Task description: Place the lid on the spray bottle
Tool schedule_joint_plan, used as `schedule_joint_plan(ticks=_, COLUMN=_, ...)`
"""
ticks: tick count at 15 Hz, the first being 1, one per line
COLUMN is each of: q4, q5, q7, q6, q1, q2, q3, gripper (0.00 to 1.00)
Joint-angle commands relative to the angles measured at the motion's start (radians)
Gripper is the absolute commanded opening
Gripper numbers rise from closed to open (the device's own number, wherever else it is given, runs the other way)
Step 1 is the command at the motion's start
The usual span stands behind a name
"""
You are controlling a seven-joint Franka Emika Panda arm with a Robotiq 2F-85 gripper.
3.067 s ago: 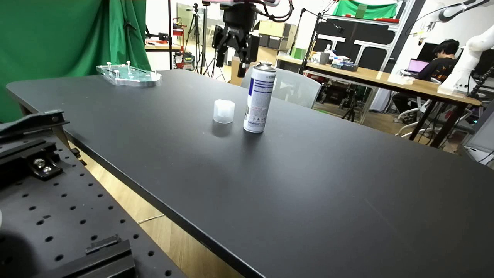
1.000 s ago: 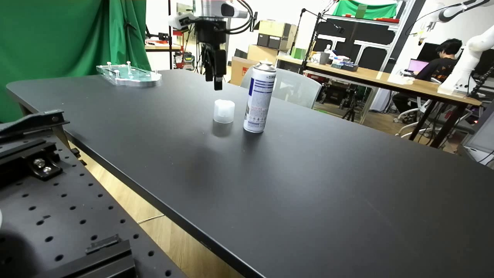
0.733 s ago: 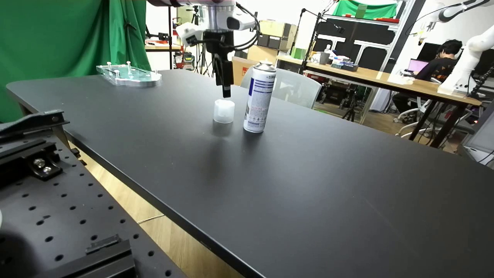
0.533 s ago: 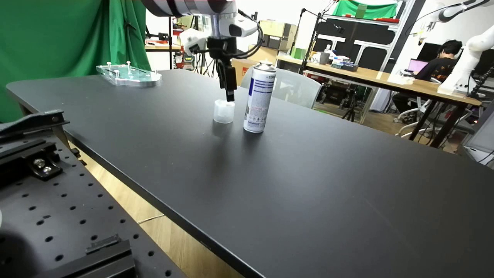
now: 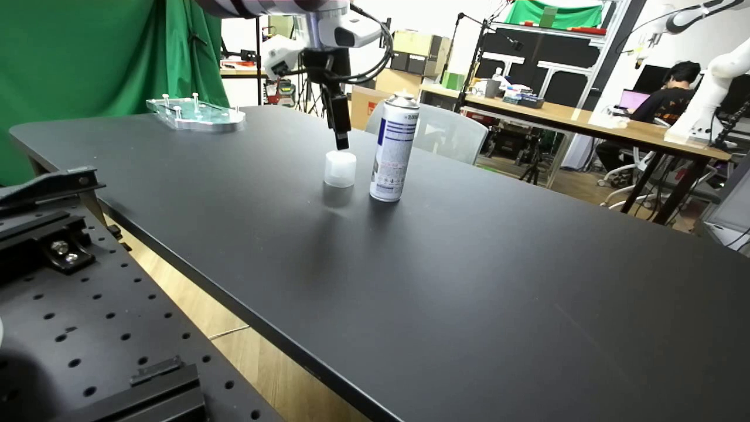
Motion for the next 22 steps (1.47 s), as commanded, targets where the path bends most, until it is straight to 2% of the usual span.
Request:
schedule_joint_plan(ticks=1, q4=-0.082, q5=0.096, q7=-0.122, q6=-0.047, q1=-0.174, q2=-0.107, q3=0.192, gripper=1.00)
schedule_joint_plan(ticks=2, q4=-0.087, q5=0.126, q7=-0.159, q6=-0.059, q1=-0.218, q2=-0.113, q3=0.239, gripper=1.00)
schedule_joint_plan(ticks=3, q4=-0.043, q5=0.101, q7=-0.109, q6=-0.027, q1=-0.115, q2=-0.047, q3=0.142, gripper=1.00)
schedule_joint_plan(ticks=4, q4=-0.053, q5=0.120, q7=-0.141, q6=-0.036, q1=-0.161, q2=-0.062, q3=0.190, gripper=1.00)
schedule_joint_plan(ticks=6, q4=-0.064, q5=0.130, q7=-0.162, q6=-0.041, q1=-0.199, q2=-0.078, q3=0.221, gripper=1.00)
schedule_joint_plan(ticks=13, q4=-0.061, q5=0.146, q7=-0.166, q6=-0.044, q1=-0.216, q2=-0.076, q3=0.240, gripper=1.00)
schedule_joint_plan(ticks=22, q4=-0.015, q5=0.230, q7=-0.113, q6=-0.077, q1=-0.210, q2=-0.036, q3=0.202, gripper=1.00)
